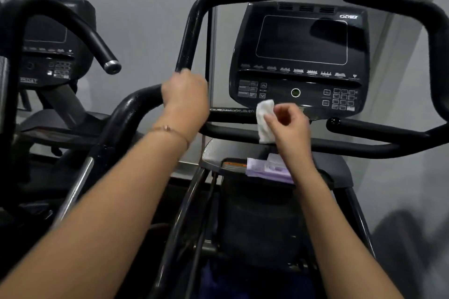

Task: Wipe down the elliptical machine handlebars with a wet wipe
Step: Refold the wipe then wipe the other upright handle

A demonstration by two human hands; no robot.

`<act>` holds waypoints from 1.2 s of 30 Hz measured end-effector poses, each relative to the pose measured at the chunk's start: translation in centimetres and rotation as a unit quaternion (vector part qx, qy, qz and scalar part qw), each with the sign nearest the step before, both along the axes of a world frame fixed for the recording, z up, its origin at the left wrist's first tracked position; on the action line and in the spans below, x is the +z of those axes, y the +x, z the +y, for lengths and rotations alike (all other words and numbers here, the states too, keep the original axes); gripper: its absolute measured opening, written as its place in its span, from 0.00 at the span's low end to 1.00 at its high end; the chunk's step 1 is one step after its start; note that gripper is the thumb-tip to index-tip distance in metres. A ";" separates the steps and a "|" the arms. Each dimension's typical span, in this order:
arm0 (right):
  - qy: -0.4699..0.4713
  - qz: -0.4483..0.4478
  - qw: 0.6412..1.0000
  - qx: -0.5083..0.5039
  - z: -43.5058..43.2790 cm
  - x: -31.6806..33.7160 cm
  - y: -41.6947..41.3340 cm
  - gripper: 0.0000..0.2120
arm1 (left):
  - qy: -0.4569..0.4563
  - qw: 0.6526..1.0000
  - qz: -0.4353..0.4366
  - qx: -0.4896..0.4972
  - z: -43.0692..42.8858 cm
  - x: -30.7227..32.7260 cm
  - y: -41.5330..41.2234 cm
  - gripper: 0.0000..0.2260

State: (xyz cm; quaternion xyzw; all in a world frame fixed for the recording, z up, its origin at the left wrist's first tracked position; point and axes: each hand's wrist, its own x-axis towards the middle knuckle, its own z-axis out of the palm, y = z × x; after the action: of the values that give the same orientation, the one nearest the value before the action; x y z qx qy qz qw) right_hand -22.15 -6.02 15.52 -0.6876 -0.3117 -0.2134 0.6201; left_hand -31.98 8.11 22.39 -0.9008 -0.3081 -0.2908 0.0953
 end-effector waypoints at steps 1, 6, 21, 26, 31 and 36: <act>-0.017 -0.046 0.998 -0.032 0.3 0.9 0.5 0.02 | 0.027 0.998 0.045 0.041 0.6 1.4 0.1 0.14; -0.121 -0.149 0.972 -0.133 2.0 3.3 4.7 0.04 | 0.034 0.979 0.166 0.110 3.5 2.6 -0.2 0.12; -0.414 -0.243 0.872 -0.098 0.6 2.5 8.7 0.13 | 0.023 0.981 0.166 0.093 4.8 3.4 0.7 0.10; -0.390 -0.237 0.878 -0.143 0.1 2.5 8.8 0.10 | 0.023 0.983 0.165 0.081 4.9 3.4 0.8 0.09; -0.426 -0.288 0.840 -0.171 2.2 1.5 7.1 0.10 | 0.022 0.984 0.163 0.070 4.6 3.3 0.8 0.06; -0.380 -0.225 0.868 -0.229 2.7 1.7 6.9 0.09 | 0.038 0.983 0.160 0.079 5.1 3.1 0.8 0.05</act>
State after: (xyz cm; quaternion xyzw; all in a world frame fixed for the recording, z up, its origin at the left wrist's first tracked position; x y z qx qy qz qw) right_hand -15.25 -3.37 17.20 -0.8555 -0.3331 -0.3635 0.1581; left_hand -31.19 13.19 25.45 -0.9044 -0.3474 -0.1460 0.2002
